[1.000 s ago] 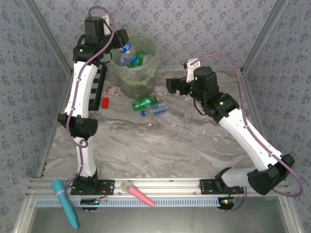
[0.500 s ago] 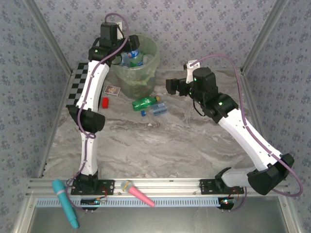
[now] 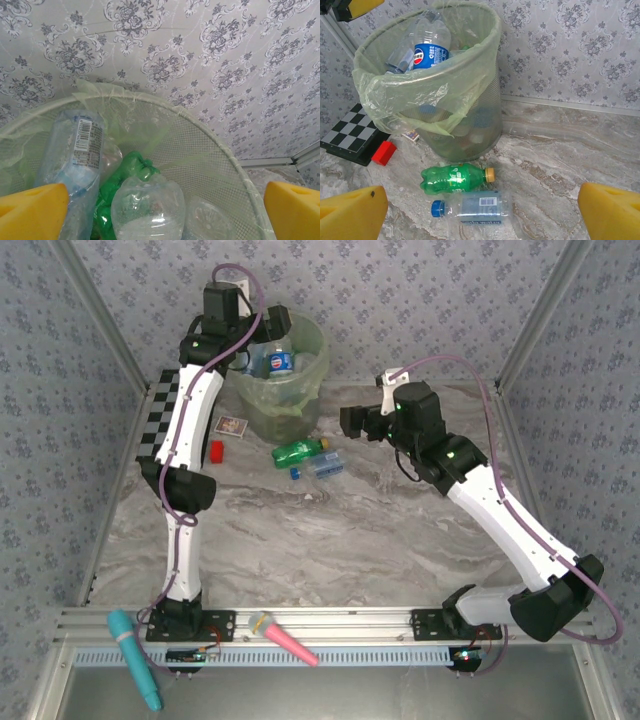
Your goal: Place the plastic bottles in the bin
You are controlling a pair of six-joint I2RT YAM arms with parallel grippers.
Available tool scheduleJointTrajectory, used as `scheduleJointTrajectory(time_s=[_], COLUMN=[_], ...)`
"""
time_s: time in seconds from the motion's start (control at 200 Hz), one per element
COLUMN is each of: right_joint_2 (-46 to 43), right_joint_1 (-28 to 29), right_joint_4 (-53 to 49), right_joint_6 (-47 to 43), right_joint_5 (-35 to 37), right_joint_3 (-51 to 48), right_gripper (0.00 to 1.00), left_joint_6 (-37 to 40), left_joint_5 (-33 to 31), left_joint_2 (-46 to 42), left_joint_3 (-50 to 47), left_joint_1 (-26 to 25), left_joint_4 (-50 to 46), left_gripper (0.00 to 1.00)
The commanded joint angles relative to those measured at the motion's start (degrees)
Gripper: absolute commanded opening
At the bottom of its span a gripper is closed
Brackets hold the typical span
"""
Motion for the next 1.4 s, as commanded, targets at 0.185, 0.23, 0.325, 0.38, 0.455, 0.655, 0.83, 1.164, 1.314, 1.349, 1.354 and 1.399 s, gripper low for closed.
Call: scheduleJointTrajectory(time_s=[0.185, 0.23, 0.325, 0.38, 0.455, 0.655, 0.83, 1.164, 1.314, 1.349, 1.354, 1.399], right_joint_2=[-0.5, -0.6, -0.3, -0.1, 0.9, 5.7, 8.1, 18.8, 24.6, 26.0, 26.3, 28.3], right_joint_1=[0.7, 0.7, 0.7, 0.6, 0.5, -3.1, -6.7, -6.2, -4.9, -4.6, -4.6, -4.4], right_joint_4=[0.5, 0.5, 0.5, 0.4, -0.3, -3.6, 5.5, 8.4, 9.4, 8.9, 8.8, 8.7], right_joint_6=[1.0, 1.0, 1.2, 1.5, 2.5, 12.2, 23.3, 40.8, 46.3, 47.5, 47.7, 49.4], right_joint_5=[0.3, 0.3, 0.4, 0.4, 0.4, -7.3, -14.8, -16.3, -16.9, -17.1, -17.1, -17.5], right_joint_3=[-0.8, -0.9, -1.8, -2.4, -3.1, -4.8, -12.2, -13.1, -9.9, -8.6, -8.5, -7.5], right_gripper=[0.99, 1.0, 1.0, 1.0, 0.99, 0.99, 1.0, 0.96, 0.94, 0.94, 0.94, 0.93], left_joint_6=[-1.5, -1.9, -2.1, -2.0, -1.9, -2.2, -3.8, -4.3, -3.4, -3.2, -3.2, -3.1], left_joint_5=[5.2, 5.7, 6.0, 6.0, 5.6, 4.4, 4.0, 1.2, -1.2, -1.8, -1.8, -2.2], left_joint_2=[-3.8, -4.1, -5.4, -6.8, -9.6, -21.8, -34.1, -51.6, -56.9, -57.9, -58.1, -59.1], left_joint_3=[1.5, 1.4, 0.9, -0.3, -3.9, -22.8, -43.5, -69.6, -73.6, -74.1, -74.1, -74.5], left_joint_1=[0.4, 0.2, -0.1, -0.4, -1.0, -2.3, -2.8, -3.2, -3.1, -3.1, -3.1, -3.2], left_joint_4=[-4.8, -6.0, -8.5, -9.6, -9.8, -3.3, 6.6, 10.6, 9.5, 8.9, 8.8, 8.0], left_gripper=[1.0, 1.0, 1.0, 1.0, 1.0, 1.0, 1.0, 1.0, 1.0, 1.0, 1.0, 1.0])
